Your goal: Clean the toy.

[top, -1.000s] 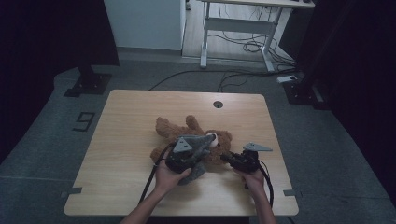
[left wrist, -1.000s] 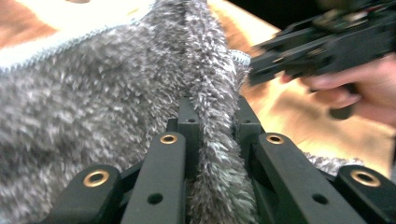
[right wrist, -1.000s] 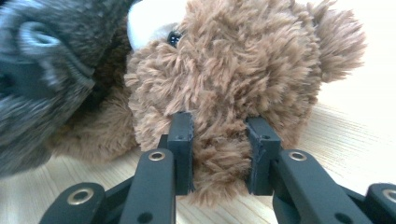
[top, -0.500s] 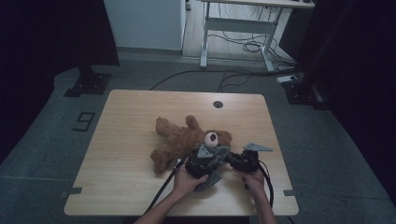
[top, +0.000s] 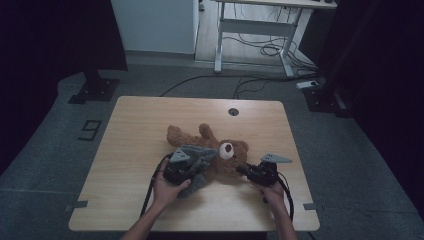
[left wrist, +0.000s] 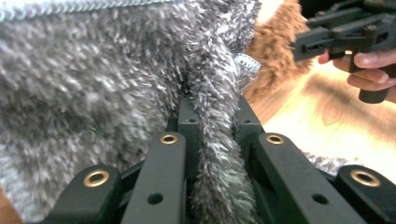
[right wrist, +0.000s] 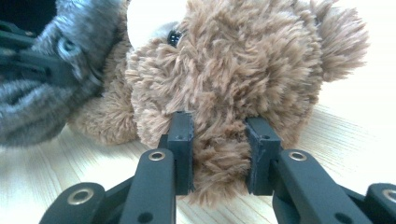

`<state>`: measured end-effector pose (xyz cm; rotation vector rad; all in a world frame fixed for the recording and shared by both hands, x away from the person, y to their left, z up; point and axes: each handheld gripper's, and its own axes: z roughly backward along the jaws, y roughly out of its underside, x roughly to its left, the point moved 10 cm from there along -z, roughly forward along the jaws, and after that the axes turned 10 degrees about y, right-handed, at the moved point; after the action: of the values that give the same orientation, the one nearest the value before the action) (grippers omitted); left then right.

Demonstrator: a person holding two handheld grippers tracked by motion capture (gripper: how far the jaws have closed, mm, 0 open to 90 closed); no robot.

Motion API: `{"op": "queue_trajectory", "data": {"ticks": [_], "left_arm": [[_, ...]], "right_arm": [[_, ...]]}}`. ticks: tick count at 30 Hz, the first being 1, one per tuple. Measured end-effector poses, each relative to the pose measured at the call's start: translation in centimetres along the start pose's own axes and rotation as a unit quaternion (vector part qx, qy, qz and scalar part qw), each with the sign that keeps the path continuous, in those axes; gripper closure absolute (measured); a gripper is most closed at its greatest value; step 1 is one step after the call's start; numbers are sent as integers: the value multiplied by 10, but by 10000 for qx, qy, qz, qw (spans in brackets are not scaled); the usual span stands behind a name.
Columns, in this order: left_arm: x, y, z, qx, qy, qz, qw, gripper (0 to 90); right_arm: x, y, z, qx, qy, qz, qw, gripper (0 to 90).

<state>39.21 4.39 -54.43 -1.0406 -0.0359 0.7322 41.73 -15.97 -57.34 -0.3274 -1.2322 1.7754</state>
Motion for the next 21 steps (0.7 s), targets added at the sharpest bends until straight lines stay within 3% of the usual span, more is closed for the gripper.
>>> {"op": "queue_trajectory", "data": {"ticks": [5,12,16,21], "left_arm": [[21,4,26,-210,-218,172,9994,779],[51,16,52,-252,-535,425,9973,779],[56,9,63,-353,-637,460,9963,779],[41,-25,63,-535,-495,240,9971,779]], "right_arm": [[0,1,0,6,-17,10,10000,687],[0,1,1,14,-25,42,10000,687],[0,1,0,-2,-23,28,10000,687],[0,0,-1,-6,44,25,10000,687]]}}
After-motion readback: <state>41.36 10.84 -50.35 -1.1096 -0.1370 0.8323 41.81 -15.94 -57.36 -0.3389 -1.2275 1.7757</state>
